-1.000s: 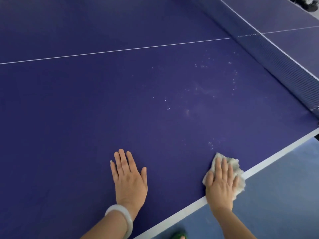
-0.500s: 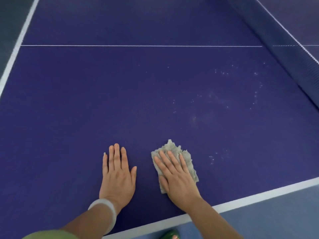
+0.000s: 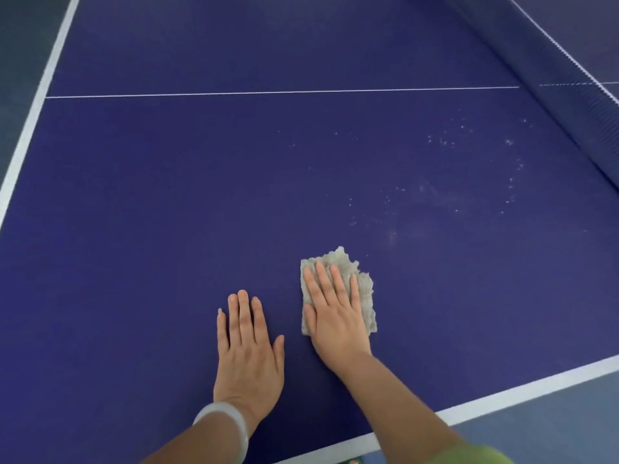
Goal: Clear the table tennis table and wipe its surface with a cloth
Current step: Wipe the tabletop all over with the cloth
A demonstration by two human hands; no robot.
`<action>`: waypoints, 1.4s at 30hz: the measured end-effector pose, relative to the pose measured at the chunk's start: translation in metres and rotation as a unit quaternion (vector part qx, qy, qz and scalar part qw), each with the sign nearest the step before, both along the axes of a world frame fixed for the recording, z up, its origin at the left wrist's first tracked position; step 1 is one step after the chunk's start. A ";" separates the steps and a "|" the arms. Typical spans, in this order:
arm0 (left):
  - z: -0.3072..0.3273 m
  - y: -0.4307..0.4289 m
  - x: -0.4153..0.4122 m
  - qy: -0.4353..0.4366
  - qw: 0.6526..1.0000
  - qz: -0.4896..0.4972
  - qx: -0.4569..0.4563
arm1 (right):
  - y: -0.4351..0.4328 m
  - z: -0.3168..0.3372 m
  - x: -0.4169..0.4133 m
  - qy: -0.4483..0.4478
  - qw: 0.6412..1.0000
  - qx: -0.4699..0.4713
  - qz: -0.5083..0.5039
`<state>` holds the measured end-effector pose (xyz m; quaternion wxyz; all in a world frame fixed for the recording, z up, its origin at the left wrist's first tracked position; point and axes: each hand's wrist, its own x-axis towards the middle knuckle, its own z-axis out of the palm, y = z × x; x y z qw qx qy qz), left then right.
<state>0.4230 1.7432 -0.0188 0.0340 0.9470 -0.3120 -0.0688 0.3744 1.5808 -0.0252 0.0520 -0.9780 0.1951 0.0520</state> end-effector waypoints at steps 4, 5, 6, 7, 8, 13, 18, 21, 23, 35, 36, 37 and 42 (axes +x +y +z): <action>-0.001 0.000 0.000 0.006 1.000 -0.004 -0.007 | -0.090 0.011 -0.004 0.076 0.981 -0.085 -0.156; -0.002 0.004 0.002 0.011 1.000 -0.003 -0.013 | -0.113 0.016 -0.014 0.079 0.955 -0.078 -0.275; -0.001 0.002 0.001 0.013 1.000 -0.004 -0.019 | -0.136 0.022 -0.030 0.067 0.921 -0.039 -0.381; -0.001 0.001 0.000 0.016 1.000 -0.005 -0.024 | -0.151 0.023 -0.048 0.045 0.897 -0.006 -0.440; -0.001 0.002 0.000 0.021 0.999 -0.006 -0.026 | -0.152 0.023 -0.057 0.042 0.884 0.036 -0.464; -0.001 0.002 0.002 0.029 0.999 -0.004 -0.029 | -0.048 0.009 -0.019 0.023 0.927 0.001 -0.374; 0.000 0.002 0.002 0.037 0.999 0.000 -0.030 | 0.030 0.001 0.042 -0.009 0.995 0.021 -0.098; -0.001 0.003 0.004 0.038 0.999 -0.005 -0.036 | 0.013 0.000 0.039 0.012 0.998 0.003 -0.062; -0.002 0.003 0.003 0.038 0.998 -0.004 -0.042 | -0.017 0.002 0.009 0.021 0.979 -0.047 -0.200; 0.000 0.003 0.003 0.046 0.999 -0.003 -0.023 | 0.066 0.003 -0.047 -0.028 0.977 0.016 -0.211; 0.000 0.003 0.004 0.043 0.999 -0.001 -0.023 | 0.064 0.003 -0.062 -0.030 0.986 0.026 -0.163; 0.000 0.003 0.003 0.044 0.999 0.002 -0.021 | 0.054 0.003 -0.080 -0.027 0.991 0.034 -0.127; 0.003 0.005 0.002 0.037 0.999 -0.004 -0.003 | -0.015 0.008 -0.161 0.001 0.958 0.035 -0.286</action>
